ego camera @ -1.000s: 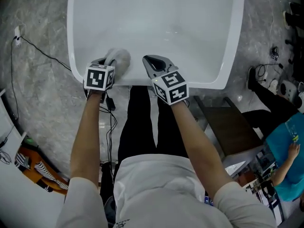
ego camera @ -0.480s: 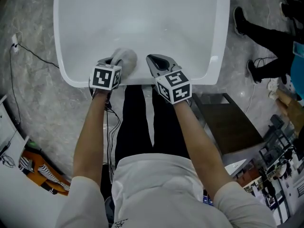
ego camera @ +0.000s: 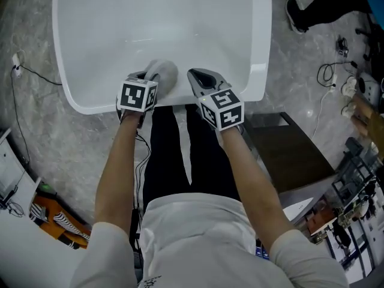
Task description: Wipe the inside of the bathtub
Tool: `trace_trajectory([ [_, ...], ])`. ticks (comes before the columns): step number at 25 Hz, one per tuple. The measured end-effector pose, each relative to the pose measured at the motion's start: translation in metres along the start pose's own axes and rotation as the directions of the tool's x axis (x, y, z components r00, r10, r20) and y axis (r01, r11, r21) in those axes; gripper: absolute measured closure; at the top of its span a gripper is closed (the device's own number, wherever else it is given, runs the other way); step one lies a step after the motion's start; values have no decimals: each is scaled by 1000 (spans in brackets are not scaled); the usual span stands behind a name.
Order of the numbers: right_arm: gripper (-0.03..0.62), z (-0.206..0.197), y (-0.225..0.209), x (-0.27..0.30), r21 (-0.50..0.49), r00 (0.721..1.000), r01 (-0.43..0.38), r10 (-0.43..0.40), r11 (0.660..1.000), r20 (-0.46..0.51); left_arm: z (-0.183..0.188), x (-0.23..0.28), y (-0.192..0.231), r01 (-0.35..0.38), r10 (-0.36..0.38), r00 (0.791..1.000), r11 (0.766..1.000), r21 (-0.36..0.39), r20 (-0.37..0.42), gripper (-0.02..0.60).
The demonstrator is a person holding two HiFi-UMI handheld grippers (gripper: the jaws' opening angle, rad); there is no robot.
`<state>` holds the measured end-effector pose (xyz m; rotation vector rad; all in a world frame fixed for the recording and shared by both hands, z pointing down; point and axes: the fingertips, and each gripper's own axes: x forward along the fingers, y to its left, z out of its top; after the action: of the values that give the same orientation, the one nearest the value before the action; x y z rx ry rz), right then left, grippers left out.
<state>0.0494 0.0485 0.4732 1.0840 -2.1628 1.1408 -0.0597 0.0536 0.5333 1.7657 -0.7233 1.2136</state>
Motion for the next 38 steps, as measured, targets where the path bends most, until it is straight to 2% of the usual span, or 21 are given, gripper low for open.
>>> trace_trajectory([
  [8,574,-8,-39,-33,65,997,63,-66,996,39,19,21,-47,49,-49,999,998,43,-14,485],
  [15,574,-14,-70,-61,83,990,125,-130,989,53,36,34,-87,90,-88,996,993,71,-25,485],
  [18,574,-18,-85,-74,75,984,162,-166,984,61,43,42,-104,103,-101,995,991,88,-24,485],
  [27,574,-20,-127,-119,135,958,242,-259,961,125,61,57,-160,151,-151,988,980,131,-15,485],
  [38,574,-19,-142,-126,140,950,260,-279,955,142,78,65,-202,180,-181,983,972,149,-4,485],
])
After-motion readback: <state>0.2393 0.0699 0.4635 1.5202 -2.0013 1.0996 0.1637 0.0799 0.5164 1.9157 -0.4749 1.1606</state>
